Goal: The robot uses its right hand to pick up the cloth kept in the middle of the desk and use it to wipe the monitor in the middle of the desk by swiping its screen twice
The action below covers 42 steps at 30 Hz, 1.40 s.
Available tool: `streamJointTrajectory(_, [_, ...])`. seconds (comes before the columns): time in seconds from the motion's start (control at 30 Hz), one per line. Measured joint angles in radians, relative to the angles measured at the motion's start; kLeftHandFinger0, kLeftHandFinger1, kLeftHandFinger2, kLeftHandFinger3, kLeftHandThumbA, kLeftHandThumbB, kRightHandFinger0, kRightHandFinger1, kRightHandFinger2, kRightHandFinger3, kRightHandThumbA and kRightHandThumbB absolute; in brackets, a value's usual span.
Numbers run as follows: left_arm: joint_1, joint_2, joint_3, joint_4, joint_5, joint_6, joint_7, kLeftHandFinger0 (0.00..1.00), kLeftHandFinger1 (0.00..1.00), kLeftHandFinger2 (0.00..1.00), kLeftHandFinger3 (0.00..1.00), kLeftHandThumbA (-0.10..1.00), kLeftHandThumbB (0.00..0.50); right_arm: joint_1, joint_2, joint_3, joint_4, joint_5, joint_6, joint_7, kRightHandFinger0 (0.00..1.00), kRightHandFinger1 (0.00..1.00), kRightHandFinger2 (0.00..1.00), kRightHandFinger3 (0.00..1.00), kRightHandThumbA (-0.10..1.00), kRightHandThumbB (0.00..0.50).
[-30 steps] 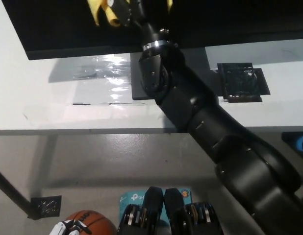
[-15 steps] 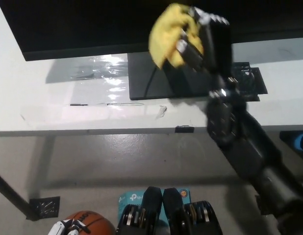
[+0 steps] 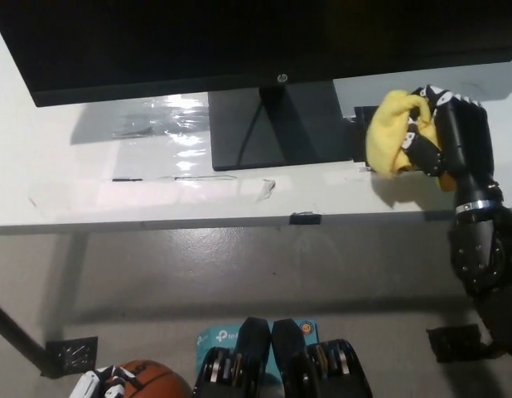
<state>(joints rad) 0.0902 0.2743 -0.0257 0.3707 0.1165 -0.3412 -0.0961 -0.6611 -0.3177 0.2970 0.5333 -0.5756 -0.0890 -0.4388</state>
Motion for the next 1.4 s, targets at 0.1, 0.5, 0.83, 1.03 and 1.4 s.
streamJointTrajectory(0.1, [0.0,0.0,0.006,-0.003,-0.002,0.0,0.0,0.0,0.0,0.0,0.03,0.78,0.5,-0.049,0.0,0.009,0.115,-0.02,0.021,0.011,0.0,0.07,0.48,0.14,-0.1,0.105])
streamJointTrajectory(0.5, [0.0,0.0,0.029,-0.016,-0.011,0.003,0.0,0.0,0.0,0.0,0.04,0.79,0.5,-0.185,0.004,0.028,0.318,-0.053,0.148,0.041,0.0,0.09,0.33,0.56,-0.1,0.109])
streamJointTrajectory(0.83, [-0.001,0.0,0.031,-0.016,-0.008,0.007,0.0,0.0,0.0,0.0,0.03,0.76,0.5,-0.137,0.008,0.097,0.131,-0.056,0.265,0.241,1.0,1.0,1.0,1.0,0.61,0.456])
streamJointTrajectory(1.03, [-0.002,0.0,0.031,-0.01,-0.008,0.008,0.0,0.0,0.0,0.0,0.02,0.75,0.5,-0.087,0.008,0.112,0.041,-0.06,0.322,0.373,1.0,1.0,1.0,1.0,0.74,0.5])
streamJointTrajectory(1.4, [-0.004,0.0,0.035,-0.002,-0.009,0.008,0.0,0.0,0.0,0.0,0.03,0.75,0.5,-0.047,-0.004,0.108,-0.121,-0.088,0.408,0.613,1.0,1.0,1.0,1.0,0.77,0.5])
